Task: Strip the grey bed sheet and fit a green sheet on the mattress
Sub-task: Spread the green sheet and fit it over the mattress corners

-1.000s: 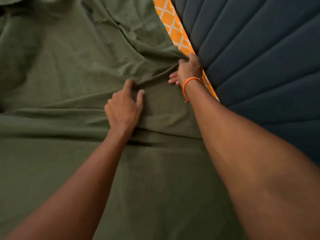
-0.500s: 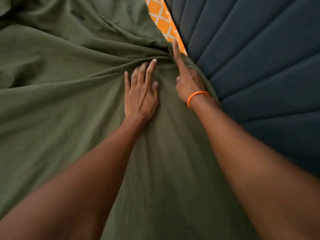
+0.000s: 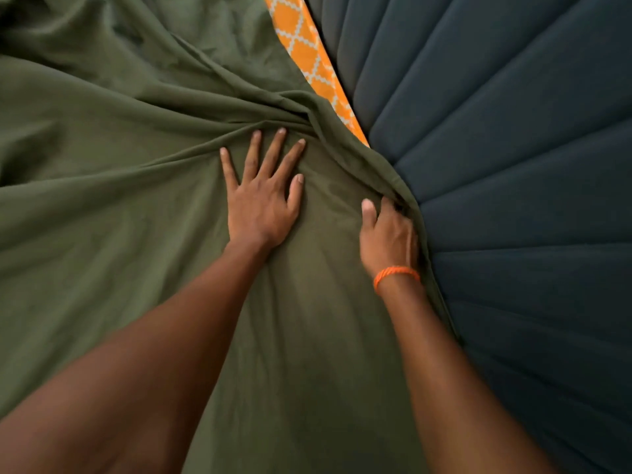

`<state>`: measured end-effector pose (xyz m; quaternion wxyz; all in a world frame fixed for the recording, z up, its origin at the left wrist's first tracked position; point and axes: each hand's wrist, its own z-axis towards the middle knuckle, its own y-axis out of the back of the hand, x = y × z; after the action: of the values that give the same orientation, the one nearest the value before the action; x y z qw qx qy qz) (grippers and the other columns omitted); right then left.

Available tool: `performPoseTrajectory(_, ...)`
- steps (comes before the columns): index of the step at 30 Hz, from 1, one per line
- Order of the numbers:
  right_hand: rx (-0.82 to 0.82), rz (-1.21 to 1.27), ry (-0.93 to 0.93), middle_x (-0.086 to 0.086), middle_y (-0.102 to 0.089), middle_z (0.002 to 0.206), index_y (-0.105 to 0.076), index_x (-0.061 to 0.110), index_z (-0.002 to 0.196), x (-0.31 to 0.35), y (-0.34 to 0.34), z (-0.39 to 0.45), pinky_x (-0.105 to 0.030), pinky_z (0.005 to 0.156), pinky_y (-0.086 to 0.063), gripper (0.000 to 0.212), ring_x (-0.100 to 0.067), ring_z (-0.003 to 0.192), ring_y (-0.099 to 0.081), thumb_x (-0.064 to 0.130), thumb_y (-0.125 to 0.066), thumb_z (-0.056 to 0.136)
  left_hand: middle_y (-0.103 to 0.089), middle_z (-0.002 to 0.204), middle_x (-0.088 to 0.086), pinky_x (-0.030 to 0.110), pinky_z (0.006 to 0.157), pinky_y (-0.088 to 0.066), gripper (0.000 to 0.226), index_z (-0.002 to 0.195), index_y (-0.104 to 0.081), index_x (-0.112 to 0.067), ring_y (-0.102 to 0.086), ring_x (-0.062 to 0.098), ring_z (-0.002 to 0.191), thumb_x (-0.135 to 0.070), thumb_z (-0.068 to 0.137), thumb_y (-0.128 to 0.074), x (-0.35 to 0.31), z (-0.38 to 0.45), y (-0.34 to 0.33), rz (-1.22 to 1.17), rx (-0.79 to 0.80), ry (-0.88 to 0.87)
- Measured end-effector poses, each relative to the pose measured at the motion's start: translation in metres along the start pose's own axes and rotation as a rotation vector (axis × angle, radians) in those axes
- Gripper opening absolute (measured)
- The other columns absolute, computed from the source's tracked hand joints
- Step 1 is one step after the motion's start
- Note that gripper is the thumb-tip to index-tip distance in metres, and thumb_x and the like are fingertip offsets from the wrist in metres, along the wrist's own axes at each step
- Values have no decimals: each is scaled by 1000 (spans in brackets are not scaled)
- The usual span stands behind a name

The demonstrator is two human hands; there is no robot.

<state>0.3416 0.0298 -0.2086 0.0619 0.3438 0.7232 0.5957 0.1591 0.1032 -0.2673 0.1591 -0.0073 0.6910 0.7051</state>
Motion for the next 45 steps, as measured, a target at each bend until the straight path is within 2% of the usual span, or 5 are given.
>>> performPoseTrajectory(9,541,174,-228,-22,-38,161,-39,-1,154,24,15,77,-34,118,-28,66,-34,149,-37,48,-27,112,-13,175,-13,70,124,-3,59,164,-17,-47,-4,21,163,-61,108,-26,-2,4,2,1,29,-36)
performPoseTrajectory(17,-309,61,253,-9,-47,158,-57,7,143,33,-17,-42,-37,119,-37,48,-26,146,-43,11,-55,95,-12,175,-13,69,124,-3,61,166,-16,-43,-4,20,163,-56,108,-31,-1,2,-4,-11,-15,-27)
performPoseTrajectory(30,403,209,-184,-24,-40,159,-42,-6,151,84,2,120,-36,117,-30,88,-36,147,-39,67,-37,102,-22,173,-13,67,125,-3,61,165,-20,-42,-14,21,161,-59,107,-29,0,2,-3,-4,-7,-8)
performPoseTrajectory(40,-495,-159,276,-6,-65,127,-64,17,125,77,-52,36,-43,95,-47,29,-29,115,-59,20,-58,97,-43,163,-10,61,125,-18,55,157,-44,-31,-33,17,154,-38,102,-46,6,1,15,-256,-64,-28)
performPoseTrajectory(45,-304,185,497,-15,-66,126,-51,18,146,158,-43,82,-47,92,-47,51,-40,113,-60,34,-59,99,-70,119,6,51,96,-43,45,142,-54,-30,-62,34,113,-37,97,-56,81,37,73,-160,-330,572)
